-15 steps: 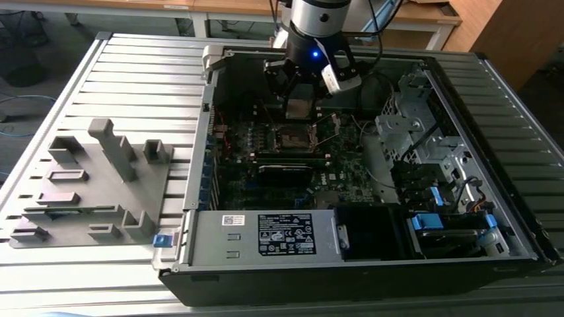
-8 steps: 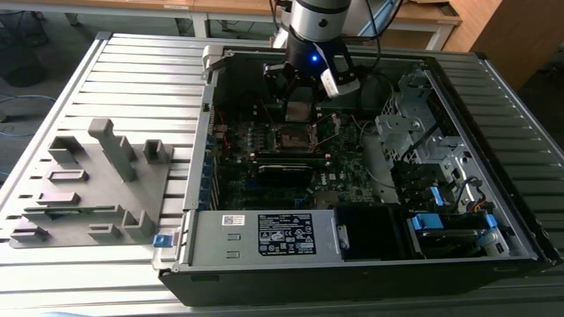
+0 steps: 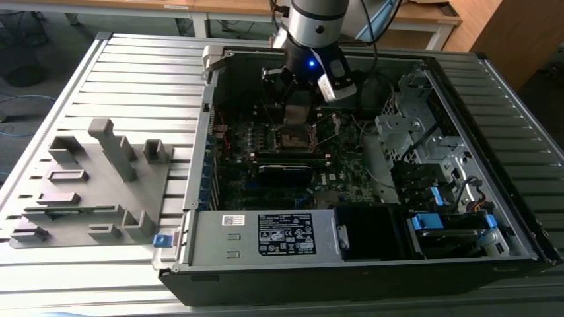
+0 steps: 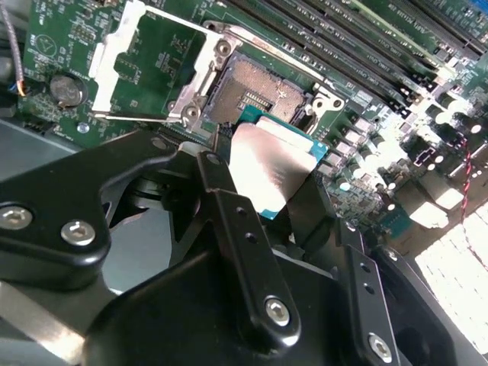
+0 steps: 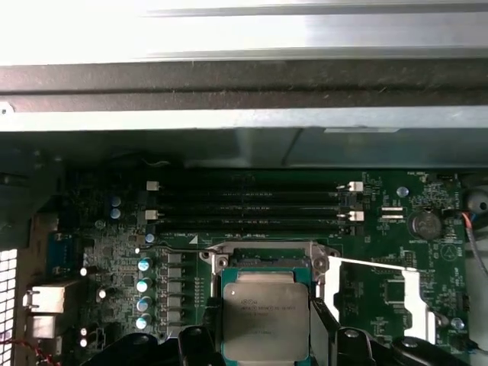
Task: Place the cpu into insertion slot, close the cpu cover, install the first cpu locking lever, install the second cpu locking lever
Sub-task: 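Place the cpu into insertion slot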
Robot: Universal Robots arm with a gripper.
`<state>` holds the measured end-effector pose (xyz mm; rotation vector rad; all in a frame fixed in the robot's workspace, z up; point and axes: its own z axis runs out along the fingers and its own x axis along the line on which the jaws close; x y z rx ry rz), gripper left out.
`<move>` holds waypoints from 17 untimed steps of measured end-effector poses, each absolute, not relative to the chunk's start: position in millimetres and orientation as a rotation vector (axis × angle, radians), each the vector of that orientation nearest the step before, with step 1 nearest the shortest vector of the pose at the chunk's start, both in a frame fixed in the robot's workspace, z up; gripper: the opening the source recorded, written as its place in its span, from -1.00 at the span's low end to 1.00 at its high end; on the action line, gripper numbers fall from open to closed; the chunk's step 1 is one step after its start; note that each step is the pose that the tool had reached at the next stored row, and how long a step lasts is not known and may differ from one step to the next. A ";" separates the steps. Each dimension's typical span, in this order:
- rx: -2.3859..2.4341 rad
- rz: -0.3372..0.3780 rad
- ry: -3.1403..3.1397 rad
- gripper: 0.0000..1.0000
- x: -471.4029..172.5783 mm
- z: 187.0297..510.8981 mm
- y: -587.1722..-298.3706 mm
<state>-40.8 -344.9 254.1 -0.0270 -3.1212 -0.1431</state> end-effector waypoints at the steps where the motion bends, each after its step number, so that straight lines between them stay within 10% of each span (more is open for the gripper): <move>1: -0.027 -0.143 -3.121 0.07 -41.2 252.3 -344.9; 17: -0.150 -0.144 -3.121 0.07 -41.4 243.1 -344.9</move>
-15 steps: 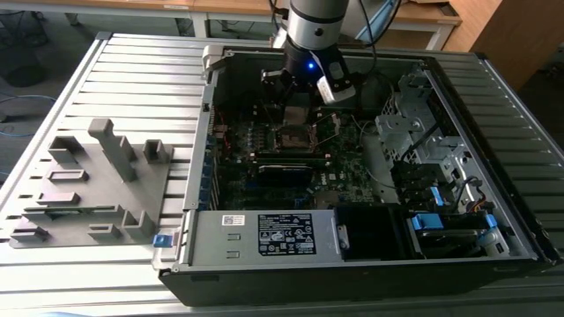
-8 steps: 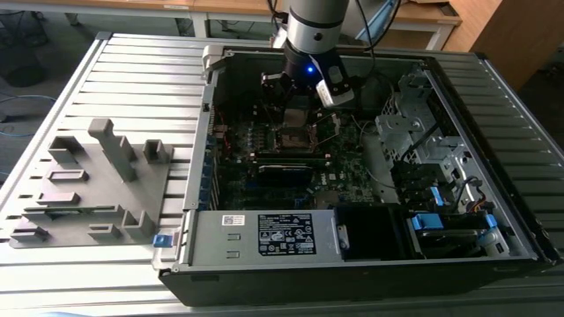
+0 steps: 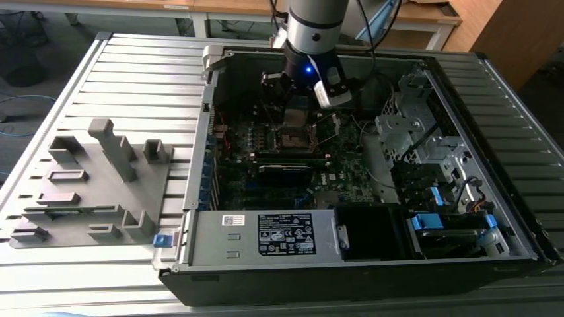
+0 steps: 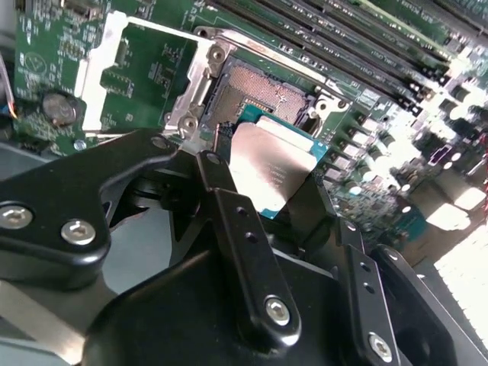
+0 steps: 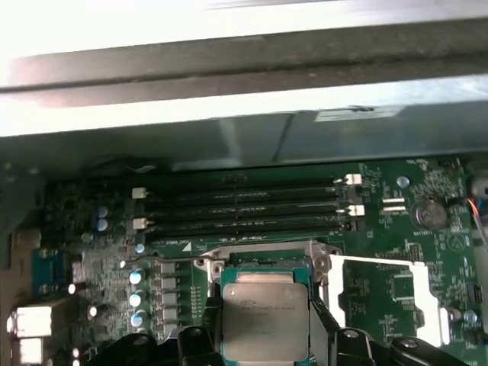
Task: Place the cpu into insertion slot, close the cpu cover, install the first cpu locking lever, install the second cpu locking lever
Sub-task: 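Place the cpu into insertion slot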
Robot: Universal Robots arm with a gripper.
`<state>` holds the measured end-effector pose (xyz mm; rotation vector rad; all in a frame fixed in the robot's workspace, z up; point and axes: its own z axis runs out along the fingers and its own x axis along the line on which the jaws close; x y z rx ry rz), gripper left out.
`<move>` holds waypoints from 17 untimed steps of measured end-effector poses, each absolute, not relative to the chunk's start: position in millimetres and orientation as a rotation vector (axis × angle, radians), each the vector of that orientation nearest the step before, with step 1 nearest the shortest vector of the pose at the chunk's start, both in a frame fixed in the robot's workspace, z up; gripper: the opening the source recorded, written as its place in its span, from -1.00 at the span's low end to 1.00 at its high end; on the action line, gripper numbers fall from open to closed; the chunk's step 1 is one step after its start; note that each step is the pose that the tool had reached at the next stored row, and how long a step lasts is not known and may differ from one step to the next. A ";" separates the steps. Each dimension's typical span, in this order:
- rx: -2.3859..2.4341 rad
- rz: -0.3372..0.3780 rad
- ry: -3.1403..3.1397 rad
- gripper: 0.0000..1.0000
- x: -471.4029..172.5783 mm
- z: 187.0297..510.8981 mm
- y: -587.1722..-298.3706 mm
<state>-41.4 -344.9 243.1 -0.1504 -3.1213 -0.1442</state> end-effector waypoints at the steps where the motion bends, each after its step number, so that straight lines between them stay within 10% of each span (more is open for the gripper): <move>1: -0.178 -0.144 -3.121 0.07 -41.4 242.8 -344.9; 17: -0.631 -0.144 -3.075 0.07 -41.4 240.1 -344.8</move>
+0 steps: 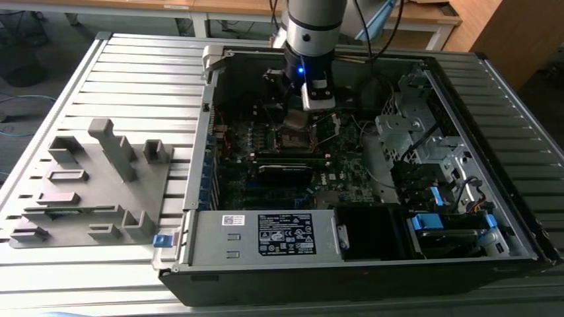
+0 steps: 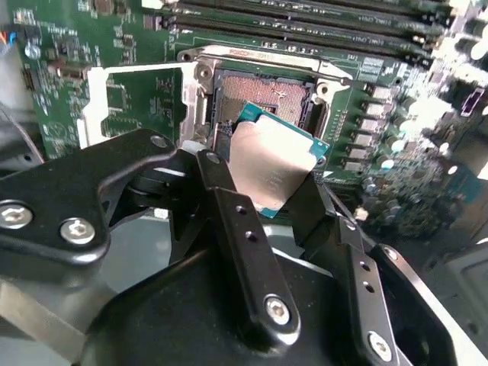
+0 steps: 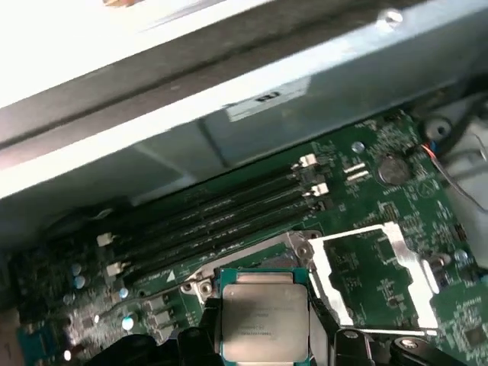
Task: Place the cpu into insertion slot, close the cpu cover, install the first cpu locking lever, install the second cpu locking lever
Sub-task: 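Place the cpu into insertion slot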
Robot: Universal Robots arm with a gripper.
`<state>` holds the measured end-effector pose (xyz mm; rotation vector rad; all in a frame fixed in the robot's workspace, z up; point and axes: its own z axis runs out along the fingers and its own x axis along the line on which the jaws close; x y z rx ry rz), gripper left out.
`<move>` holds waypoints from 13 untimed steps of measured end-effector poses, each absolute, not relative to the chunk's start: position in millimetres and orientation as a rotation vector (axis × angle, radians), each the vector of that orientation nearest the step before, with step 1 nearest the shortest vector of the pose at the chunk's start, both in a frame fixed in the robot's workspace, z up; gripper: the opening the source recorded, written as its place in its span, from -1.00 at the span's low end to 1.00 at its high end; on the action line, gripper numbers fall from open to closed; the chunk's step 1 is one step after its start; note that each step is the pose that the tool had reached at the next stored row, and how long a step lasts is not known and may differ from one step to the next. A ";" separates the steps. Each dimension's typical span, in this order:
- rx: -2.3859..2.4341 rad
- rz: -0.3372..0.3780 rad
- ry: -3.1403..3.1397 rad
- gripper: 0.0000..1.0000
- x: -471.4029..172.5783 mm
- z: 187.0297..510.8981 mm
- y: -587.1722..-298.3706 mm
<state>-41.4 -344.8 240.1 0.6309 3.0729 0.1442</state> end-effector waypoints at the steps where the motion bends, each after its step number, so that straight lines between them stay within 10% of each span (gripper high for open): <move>1: 0.658 0.143 3.066 0.07 -41.4 240.0 -344.9; 13: 0.985 0.129 2.966 0.07 -41.4 240.1 -344.9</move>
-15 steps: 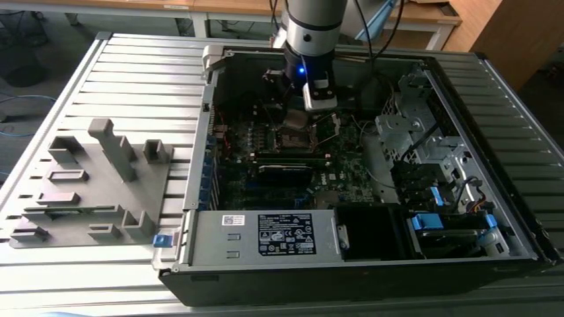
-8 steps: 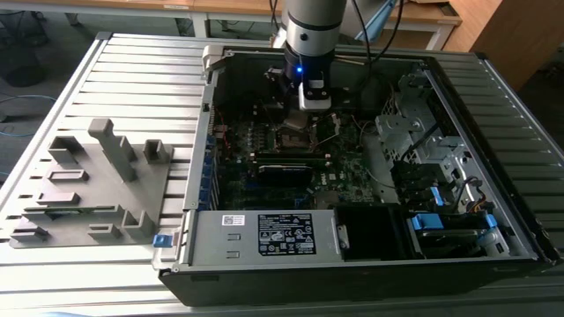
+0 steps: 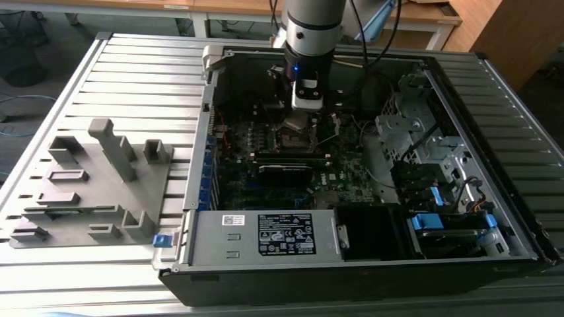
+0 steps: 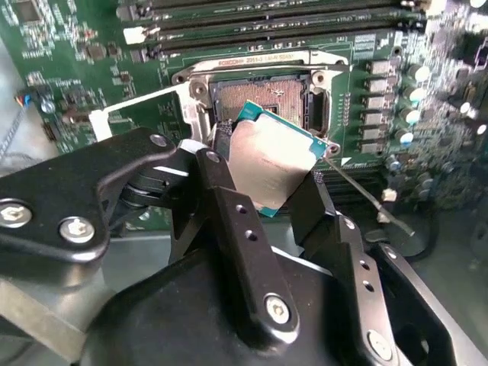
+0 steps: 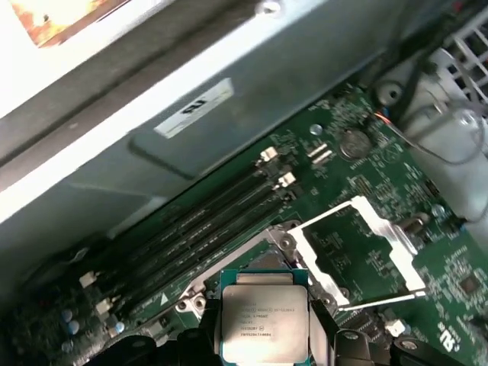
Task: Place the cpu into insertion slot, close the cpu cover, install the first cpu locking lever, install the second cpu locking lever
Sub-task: 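Place the cpu into insertion slot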
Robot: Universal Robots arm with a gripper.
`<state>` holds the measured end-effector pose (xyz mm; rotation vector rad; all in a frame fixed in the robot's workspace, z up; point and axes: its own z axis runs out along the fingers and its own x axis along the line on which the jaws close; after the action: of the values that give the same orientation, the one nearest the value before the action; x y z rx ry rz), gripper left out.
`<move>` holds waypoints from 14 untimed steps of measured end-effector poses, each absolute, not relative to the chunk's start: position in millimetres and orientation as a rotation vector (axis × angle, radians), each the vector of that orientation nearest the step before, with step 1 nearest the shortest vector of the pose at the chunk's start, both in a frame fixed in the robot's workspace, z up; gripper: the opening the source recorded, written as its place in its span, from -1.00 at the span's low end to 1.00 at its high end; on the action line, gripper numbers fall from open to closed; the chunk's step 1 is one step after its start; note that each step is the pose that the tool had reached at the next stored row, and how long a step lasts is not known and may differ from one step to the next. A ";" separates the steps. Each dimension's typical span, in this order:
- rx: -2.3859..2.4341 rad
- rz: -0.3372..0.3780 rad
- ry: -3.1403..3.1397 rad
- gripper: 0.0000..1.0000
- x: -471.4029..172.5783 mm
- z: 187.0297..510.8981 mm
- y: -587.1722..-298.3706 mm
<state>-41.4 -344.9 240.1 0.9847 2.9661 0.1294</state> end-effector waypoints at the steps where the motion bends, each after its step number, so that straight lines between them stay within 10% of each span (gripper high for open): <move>1: 1.011 0.128 2.956 0.07 -41.4 240.1 -344.9; 14: 1.336 0.105 2.810 0.07 -41.4 240.1 -344.9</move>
<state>-41.4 -344.9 240.1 1.3365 2.8101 0.1049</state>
